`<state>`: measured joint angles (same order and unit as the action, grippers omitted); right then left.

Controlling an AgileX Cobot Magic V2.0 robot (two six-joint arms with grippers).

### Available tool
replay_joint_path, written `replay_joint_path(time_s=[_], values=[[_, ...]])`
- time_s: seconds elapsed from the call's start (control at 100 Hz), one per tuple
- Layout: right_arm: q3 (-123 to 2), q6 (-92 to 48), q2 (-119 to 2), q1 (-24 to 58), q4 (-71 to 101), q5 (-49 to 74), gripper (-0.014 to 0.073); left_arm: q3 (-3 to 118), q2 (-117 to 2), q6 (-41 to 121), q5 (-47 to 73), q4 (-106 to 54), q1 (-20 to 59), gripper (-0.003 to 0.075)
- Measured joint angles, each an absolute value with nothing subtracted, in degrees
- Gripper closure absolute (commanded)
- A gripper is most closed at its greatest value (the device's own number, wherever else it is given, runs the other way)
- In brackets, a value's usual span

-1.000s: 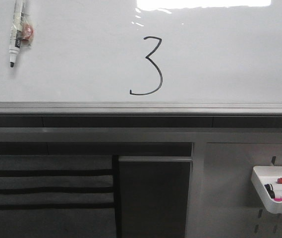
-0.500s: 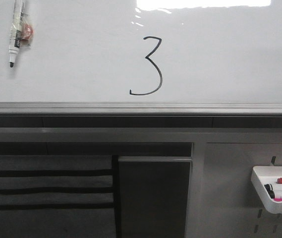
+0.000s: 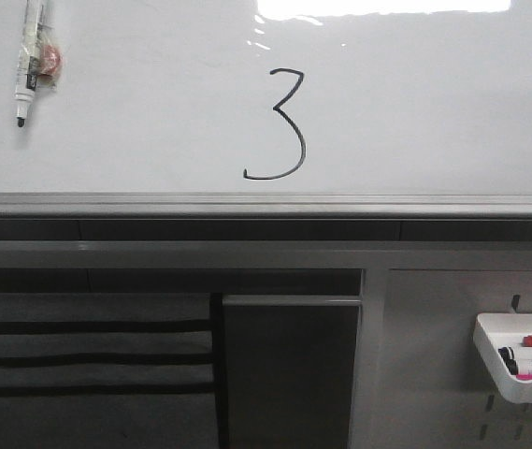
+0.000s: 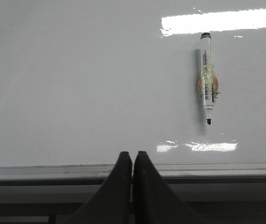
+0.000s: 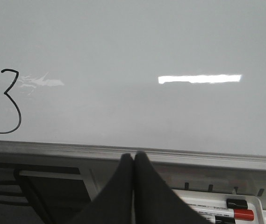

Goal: Write number 3 on whiteboard

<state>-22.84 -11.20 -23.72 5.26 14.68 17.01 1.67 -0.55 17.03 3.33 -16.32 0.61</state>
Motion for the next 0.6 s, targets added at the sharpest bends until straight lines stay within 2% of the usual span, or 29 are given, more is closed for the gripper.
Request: replay_joint_path(time_s=[0.19, 0.6], values=[[-22.8, -11.2, -23.7, 5.3, 14.7, 16.9, 0.0656, -0.3, 0.2, 3.8, 1.1, -4.5, 1.4, 0.0741], [-22.8, -11.3, -23.7, 5.3, 14.7, 16.9, 0.0656, -0.3, 0.2, 1.9, 1.0, -3.0, 1.4, 0.0741]])
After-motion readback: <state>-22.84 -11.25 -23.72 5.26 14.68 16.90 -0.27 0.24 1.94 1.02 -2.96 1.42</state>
